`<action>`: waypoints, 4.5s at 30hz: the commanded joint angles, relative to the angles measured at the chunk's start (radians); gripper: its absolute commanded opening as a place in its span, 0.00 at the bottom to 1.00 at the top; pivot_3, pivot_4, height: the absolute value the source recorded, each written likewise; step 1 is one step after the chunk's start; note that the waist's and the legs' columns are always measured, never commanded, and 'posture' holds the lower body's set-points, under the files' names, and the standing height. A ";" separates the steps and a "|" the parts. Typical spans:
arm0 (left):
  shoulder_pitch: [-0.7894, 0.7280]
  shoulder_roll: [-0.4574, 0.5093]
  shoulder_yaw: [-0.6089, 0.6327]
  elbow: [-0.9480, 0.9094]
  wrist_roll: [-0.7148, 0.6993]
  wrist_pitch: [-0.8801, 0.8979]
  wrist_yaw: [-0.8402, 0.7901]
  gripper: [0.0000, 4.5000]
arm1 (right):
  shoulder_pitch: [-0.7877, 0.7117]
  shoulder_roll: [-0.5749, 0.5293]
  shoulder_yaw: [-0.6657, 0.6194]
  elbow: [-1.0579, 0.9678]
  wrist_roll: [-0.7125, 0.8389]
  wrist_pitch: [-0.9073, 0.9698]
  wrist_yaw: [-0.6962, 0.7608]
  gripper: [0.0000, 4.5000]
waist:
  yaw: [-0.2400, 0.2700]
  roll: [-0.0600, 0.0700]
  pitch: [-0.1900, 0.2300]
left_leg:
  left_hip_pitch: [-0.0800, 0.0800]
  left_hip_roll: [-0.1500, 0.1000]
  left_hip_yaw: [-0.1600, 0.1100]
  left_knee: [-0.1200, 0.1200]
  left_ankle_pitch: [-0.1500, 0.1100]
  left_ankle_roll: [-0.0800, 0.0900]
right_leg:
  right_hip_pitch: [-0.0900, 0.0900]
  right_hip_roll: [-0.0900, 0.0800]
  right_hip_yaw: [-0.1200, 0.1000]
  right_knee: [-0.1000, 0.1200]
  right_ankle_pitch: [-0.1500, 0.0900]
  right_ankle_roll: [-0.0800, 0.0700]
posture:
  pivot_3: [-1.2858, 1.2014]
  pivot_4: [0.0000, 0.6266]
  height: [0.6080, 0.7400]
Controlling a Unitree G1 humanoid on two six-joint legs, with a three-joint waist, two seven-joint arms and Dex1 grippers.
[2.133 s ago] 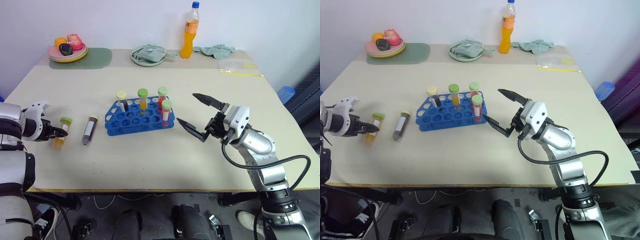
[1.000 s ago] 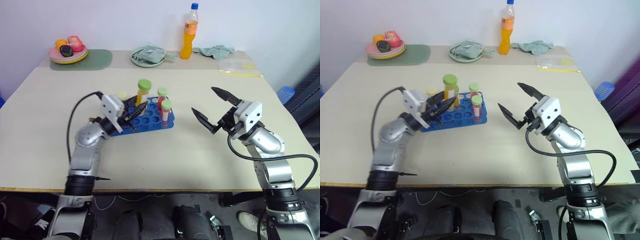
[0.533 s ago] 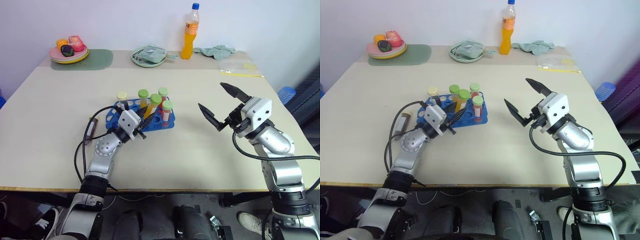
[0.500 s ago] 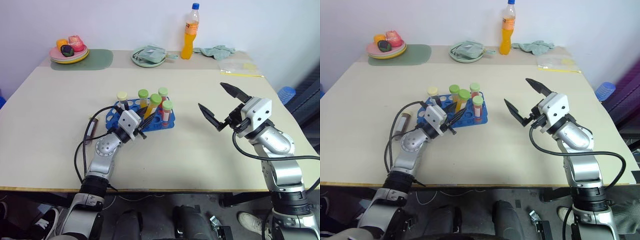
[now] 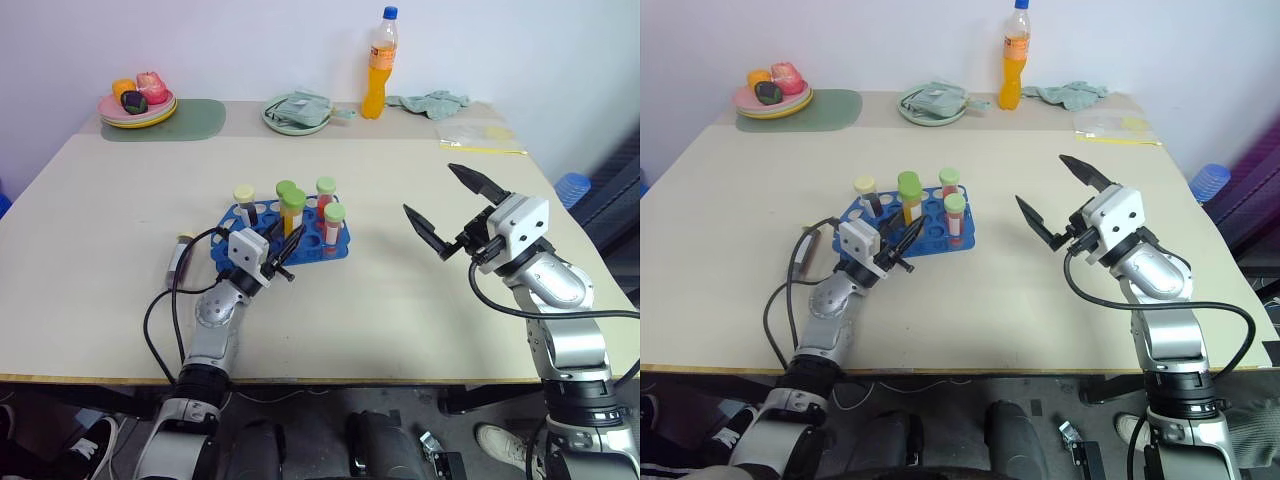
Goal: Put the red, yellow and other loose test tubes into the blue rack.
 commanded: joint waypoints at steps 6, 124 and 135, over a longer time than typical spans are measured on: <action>0.014 0.020 0.025 -0.041 -0.120 0.079 -0.128 0.40 | -0.040 -0.007 -0.014 -0.004 -0.005 -0.018 -0.004 1.00 | 0.001 0.000 0.000 | 0.000 0.000 0.000 0.000 0.000 0.000 | 0.000 0.000 0.000 0.000 0.000 0.000 | 0.52 0.24 1.00; -0.080 0.388 0.377 -0.401 -0.143 0.530 -0.150 0.17 | 0.007 -0.086 0.124 -0.072 0.163 0.108 0.341 1.00 | 0.022 -0.004 0.003 | -0.005 0.000 -0.003 0.003 0.002 -0.003 | -0.002 -0.002 -0.006 0.002 0.000 0.000 | 0.52 0.24 1.00; 0.035 0.208 0.144 -0.344 0.076 0.109 -0.055 0.17 | 0.015 -0.091 0.113 -0.102 0.156 0.130 0.304 1.00 | 0.026 -0.003 0.002 | -0.005 -0.001 -0.003 0.003 0.002 -0.003 | -0.001 -0.002 -0.005 0.001 0.000 0.000 | 0.52 0.24 1.00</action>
